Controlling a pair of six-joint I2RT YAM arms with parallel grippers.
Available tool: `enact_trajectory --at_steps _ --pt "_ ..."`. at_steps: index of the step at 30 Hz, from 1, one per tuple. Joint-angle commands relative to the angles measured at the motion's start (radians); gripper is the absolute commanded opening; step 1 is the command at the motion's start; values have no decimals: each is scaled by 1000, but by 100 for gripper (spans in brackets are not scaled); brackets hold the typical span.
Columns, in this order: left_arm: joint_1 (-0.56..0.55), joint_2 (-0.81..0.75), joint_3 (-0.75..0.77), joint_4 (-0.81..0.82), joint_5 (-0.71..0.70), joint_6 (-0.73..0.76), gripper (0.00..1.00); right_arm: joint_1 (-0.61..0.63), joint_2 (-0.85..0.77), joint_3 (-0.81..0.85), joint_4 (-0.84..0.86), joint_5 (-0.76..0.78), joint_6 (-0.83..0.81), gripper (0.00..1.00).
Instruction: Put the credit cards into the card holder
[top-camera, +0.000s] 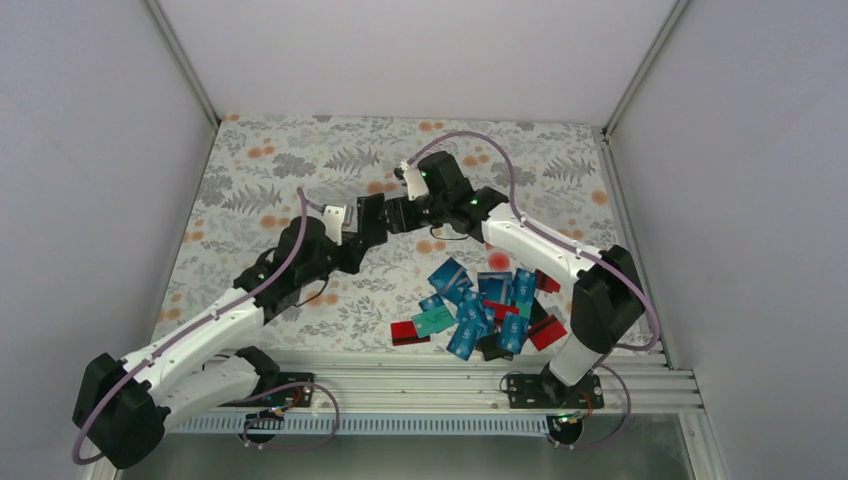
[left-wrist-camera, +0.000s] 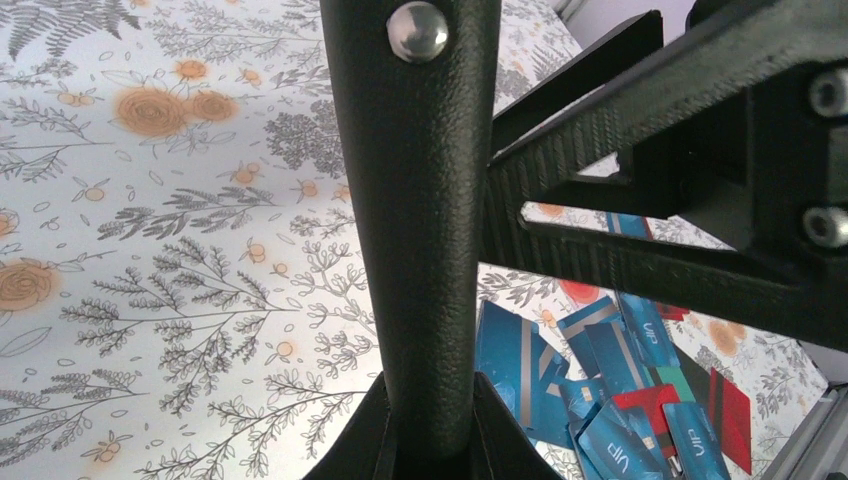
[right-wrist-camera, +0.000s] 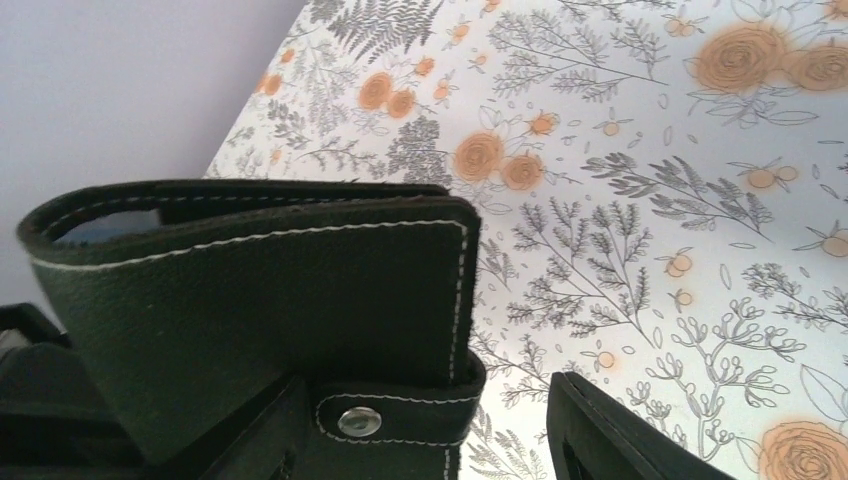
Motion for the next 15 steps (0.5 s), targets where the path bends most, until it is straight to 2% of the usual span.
enact_trajectory --at_steps 1,9,15 --pt "-22 -6 55 7 16 28 2 9 49 30 -32 143 2 60" --pt "-30 -11 79 -15 -11 36 2 9 95 -16 -54 219 10 60" --pt "-31 -18 100 -41 -44 42 2 -1 107 -116 -34 259 21 60"
